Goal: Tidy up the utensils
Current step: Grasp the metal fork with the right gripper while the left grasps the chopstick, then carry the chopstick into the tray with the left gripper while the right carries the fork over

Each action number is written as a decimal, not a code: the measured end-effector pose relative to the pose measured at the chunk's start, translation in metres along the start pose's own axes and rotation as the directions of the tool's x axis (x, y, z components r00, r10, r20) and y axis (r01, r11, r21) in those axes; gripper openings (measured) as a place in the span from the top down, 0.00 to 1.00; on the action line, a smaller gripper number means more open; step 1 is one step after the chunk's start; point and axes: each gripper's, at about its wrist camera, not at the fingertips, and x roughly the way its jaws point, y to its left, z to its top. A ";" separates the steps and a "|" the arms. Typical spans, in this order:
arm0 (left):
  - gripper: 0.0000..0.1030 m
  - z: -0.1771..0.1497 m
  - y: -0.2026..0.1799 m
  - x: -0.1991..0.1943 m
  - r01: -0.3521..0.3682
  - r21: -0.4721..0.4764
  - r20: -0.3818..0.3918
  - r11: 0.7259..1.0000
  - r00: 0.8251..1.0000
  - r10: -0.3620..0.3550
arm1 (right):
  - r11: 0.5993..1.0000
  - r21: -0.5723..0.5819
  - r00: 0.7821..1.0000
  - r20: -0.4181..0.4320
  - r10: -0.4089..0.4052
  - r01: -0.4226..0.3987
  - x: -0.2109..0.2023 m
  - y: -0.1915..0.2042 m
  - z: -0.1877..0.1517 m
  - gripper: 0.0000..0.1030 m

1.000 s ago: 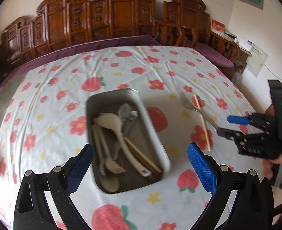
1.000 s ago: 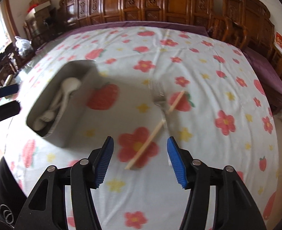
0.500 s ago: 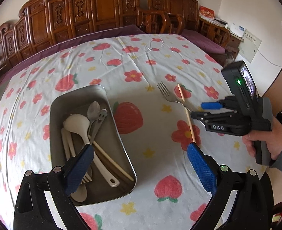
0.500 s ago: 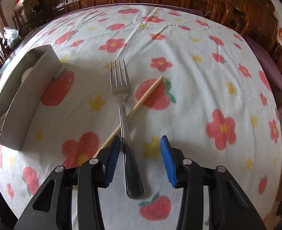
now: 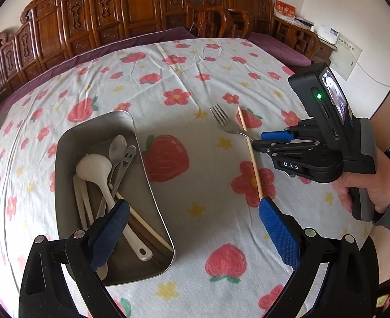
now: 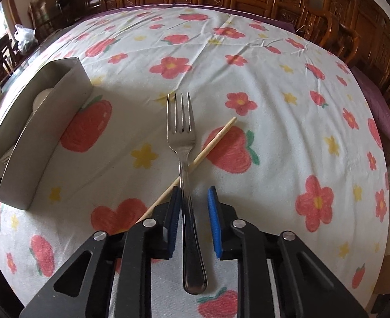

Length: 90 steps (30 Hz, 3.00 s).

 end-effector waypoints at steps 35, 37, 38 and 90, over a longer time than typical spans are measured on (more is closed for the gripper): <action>0.15 0.028 -0.079 0.064 0.032 0.114 -0.062 0.993 0.998 -0.025 | 0.971 0.240 0.997 0.069 -0.036 0.018 -0.067 -0.065 -0.121 0.91; 0.23 0.032 -0.085 0.069 0.034 0.126 -0.071 0.991 0.997 -0.025 | 0.968 0.249 0.997 0.071 -0.040 0.021 -0.070 -0.068 -0.126 0.91; 0.26 0.035 -0.088 0.072 0.038 0.130 -0.075 0.991 0.997 -0.028 | 0.967 0.253 0.997 0.072 -0.040 0.021 -0.071 -0.070 -0.128 0.91; 0.96 0.030 -0.049 0.015 0.046 0.053 -0.004 0.998 0.999 -0.046 | 0.980 0.198 0.985 0.167 -0.033 -0.001 -0.125 -0.016 -0.112 0.91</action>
